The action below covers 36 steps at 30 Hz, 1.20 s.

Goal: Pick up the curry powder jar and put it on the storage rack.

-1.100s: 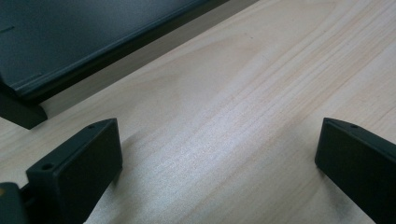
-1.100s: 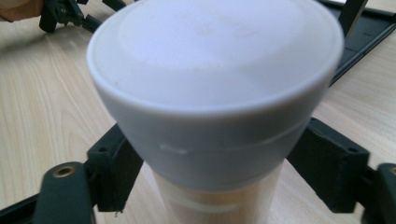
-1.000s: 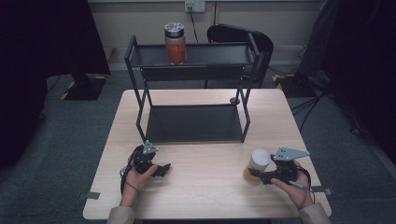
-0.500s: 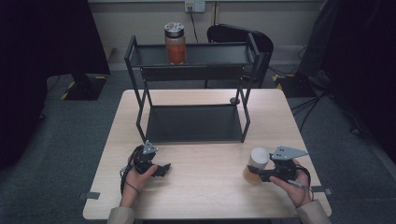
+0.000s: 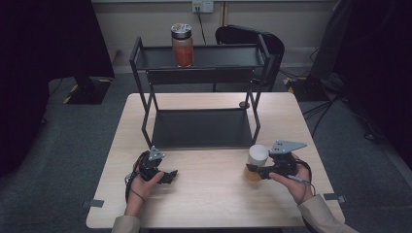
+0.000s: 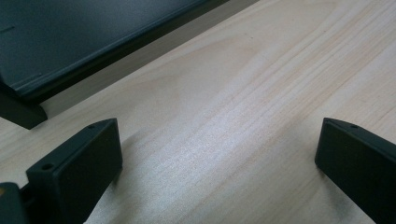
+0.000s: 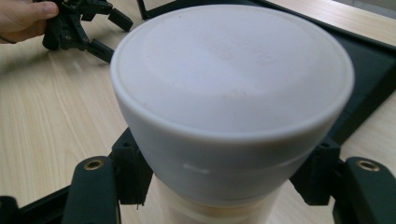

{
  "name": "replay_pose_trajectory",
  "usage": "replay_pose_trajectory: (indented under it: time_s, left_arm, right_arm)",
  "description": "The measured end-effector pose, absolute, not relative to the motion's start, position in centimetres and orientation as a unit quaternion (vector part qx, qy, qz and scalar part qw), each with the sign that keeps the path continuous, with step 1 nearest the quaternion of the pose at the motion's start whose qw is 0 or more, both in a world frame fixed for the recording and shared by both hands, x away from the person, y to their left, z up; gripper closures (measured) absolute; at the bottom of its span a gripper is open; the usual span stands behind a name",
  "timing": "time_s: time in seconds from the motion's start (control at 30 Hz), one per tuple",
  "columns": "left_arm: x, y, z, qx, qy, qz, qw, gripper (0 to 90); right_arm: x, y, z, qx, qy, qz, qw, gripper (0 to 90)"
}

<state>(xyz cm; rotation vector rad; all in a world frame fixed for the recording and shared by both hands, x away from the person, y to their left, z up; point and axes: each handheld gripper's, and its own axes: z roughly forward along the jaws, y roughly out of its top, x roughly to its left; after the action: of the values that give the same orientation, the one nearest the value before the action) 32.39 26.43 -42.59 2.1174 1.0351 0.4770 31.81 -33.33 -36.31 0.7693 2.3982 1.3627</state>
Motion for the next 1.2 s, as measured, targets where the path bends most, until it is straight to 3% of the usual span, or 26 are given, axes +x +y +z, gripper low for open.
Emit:
replay_pose_trajectory:
  time_s: [1.2]
  left_arm:
    - [32.4, 26.4, -42.6, 0.822, 0.402, 0.185, 0.36, 0.0]
  right_arm:
    - [38.4, -26.4, -29.7, 0.255, 0.838, 0.467, 0.122, 34.2]
